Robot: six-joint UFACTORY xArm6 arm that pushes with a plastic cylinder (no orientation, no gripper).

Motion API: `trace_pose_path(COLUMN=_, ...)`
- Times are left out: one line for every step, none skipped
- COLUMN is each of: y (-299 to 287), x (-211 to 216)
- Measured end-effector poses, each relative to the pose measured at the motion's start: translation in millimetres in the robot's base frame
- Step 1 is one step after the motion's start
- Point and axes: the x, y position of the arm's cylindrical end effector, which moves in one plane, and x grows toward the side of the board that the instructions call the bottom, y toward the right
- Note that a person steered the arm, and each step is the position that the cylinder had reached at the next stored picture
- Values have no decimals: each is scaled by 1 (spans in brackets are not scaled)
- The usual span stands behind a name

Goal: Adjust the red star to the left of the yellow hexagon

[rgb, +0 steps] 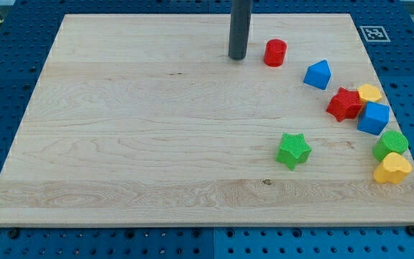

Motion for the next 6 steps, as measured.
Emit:
trace_pose_path(y=17, x=65)
trace_pose_path(y=65, x=119)
trace_pose_path(y=125, x=128)
trace_pose_path(y=157, x=128)
trace_pose_path(y=163, x=128)
trace_pose_path(y=153, x=119)
